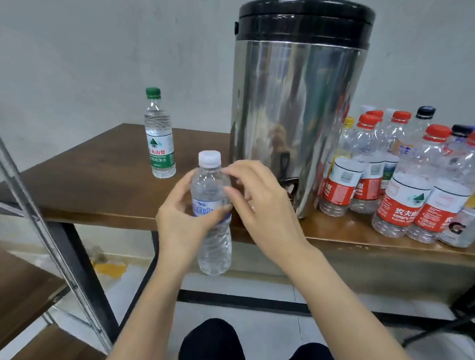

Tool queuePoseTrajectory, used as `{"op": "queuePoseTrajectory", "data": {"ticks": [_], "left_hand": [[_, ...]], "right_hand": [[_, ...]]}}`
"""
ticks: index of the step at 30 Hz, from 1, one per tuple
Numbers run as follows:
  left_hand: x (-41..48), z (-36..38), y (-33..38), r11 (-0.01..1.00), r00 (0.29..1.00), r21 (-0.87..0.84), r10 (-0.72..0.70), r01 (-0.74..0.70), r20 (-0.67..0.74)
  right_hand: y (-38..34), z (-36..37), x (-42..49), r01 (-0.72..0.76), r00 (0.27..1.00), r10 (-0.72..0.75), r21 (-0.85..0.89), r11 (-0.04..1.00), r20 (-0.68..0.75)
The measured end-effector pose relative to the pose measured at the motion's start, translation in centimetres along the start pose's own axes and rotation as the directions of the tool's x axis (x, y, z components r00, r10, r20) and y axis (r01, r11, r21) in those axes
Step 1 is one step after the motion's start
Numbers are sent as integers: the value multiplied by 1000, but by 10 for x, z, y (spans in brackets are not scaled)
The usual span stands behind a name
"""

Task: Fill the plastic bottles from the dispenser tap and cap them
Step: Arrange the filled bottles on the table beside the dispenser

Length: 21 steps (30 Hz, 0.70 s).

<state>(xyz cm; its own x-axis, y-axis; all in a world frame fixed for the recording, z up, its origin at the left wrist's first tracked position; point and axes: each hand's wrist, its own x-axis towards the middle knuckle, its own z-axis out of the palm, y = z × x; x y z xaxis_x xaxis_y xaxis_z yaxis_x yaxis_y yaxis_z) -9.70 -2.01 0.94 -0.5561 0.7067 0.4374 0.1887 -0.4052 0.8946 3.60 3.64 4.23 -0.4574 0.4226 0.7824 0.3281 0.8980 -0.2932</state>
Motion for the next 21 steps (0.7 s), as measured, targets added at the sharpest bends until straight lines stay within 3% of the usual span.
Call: {"op": "queuePoseTrajectory", "data": {"ticks": [4, 11, 17, 21], "left_hand": [[63, -40, 5, 988, 982, 136, 93, -71, -167], [168, -86, -35, 934, 926, 356, 154, -23, -345], [189, -97, -57, 914, 908, 402, 204, -44, -366], [174, -105, -86, 870, 980, 479, -27, 121, -199]], "right_hand": [[3, 59, 23, 32, 999, -31, -57, 998, 13], [25, 152, 47, -99, 925, 178, -240, 966, 334], [46, 191, 62, -194, 836, 341, -349, 917, 431], [57, 209, 70, -251, 799, 411, -377, 892, 440]]}}
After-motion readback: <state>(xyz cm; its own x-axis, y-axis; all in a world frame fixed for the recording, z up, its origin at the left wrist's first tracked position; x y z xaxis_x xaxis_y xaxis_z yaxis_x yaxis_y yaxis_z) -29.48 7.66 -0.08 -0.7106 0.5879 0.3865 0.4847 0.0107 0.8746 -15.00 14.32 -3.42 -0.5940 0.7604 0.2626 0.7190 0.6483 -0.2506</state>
